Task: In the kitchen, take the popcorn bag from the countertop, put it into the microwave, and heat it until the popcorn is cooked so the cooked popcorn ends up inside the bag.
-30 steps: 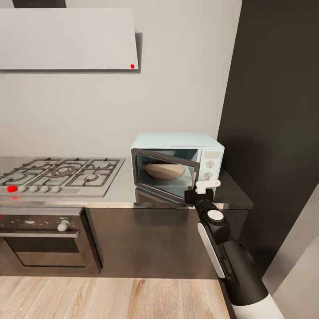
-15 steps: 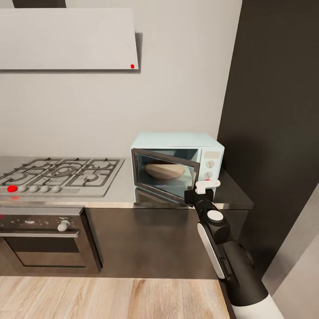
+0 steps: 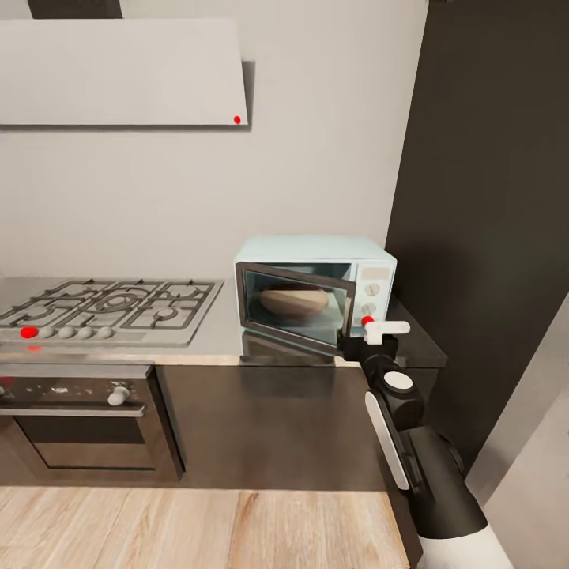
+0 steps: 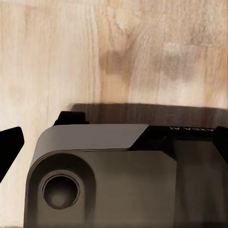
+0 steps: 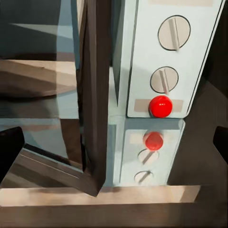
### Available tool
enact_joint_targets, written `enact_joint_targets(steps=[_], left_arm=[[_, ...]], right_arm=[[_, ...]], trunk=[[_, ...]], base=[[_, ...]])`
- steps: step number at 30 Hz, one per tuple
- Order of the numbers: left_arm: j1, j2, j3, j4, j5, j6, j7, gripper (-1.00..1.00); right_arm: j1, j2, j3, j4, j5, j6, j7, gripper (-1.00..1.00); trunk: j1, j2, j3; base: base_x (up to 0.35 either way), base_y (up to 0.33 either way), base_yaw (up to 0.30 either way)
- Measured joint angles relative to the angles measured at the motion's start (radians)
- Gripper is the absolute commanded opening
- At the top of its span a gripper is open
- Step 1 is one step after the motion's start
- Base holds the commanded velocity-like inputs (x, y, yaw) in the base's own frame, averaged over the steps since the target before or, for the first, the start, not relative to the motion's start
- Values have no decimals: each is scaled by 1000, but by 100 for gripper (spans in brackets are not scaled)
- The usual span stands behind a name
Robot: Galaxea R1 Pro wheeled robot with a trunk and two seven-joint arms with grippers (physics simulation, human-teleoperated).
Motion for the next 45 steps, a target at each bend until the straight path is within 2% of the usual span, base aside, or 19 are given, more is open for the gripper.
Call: enact_joint_targets(steps=[7,10,14,18,20,21,23,24,25,26,27,29,31,32,34,37,40,43,45], left_arm=[[0,0,1,0,1,0,0,100],[0,0,2,0,1,0,2,100],[0,0,2,0,1,0,4,100],[0,0,2,0,1,0,4,100],[0,0,2,0,1,0,4,100],[0,0,2,0,1,0,4,100],[0,0,2,0,1,0,4,100],[0,0,2,0,1,0,4,100],[0,0,1,0,1,0,4,100],[0,0,1,0,1,0,4,100],[0,0,1,0,1,0,4,100],[0,0,1,0,1,0,4,100],[0,0,1,0,1,0,4,100],[0,0,1,0,1,0,4,100],[0,0,1,0,1,0,4,100],[0,0,0,0,1,0,4,100],[-1,0,0,0,1,0,4,100],[-1,0,0,0,1,0,4,100],[-1,0,0,0,1,0,4,100]], right_arm=[[0,1,0,0,-1,-1,-1,100],[-2,2,-13,-2,-3,-8,-22,100],[-2,-2,-20,-2,5,-50,-32,100],[-4,-15,-19,-3,145,-74,-34,100],[-3,-17,-11,-2,172,-68,-24,100],[-2,-19,-2,-2,182,-58,17,100],[-3,-31,2,-2,194,-47,150,100],[-6,-50,-4,-2,195,-39,264,100],[-8,-63,-10,-2,191,-29,325,100],[-9,-74,-21,-2,191,-19,369,100],[-11,-88,-60,-2,188,-6,424,100],[-13,-97,-104,-3,184,1,468,100],[-15,-119,-141,-3,182,4,537,100],[-15,-132,-178,-3,183,3,598,100],[-15,-140,-237,-3,183,0,649,100],[-15,-142,-299,-3,181,-4,679,100],[-33,-142,-315,6,177,-3,763,100],[-73,-144,-325,96,176,-30,958,100],[-107,-144,-357,159,179,-90,1054,100]], trunk=[[0,0,0],[0,0,0],[0,0,0],[0,0,0],[0,0,0],[0,0,0],[0,0,0],[0,0,0],[0,0,0],[0,0,0],[0,0,0],[0,0,0],[0,0,0],[0,0,0],[0,0,0],[0,0,0],[0,0,0],[0,0,0],[0,0,0]], base=[[-5,0,0],[0,0,0],[0,0,0],[0,0,0],[0,0,0],[0,0,0],[0,0,0],[0,0,0],[0,0,0],[0,0,0],[0,0,0],[0,0,0],[0,0,0],[0,0,0],[0,0,0],[0,0,0],[0,0,0],[0,0,0],[0,0,0]])
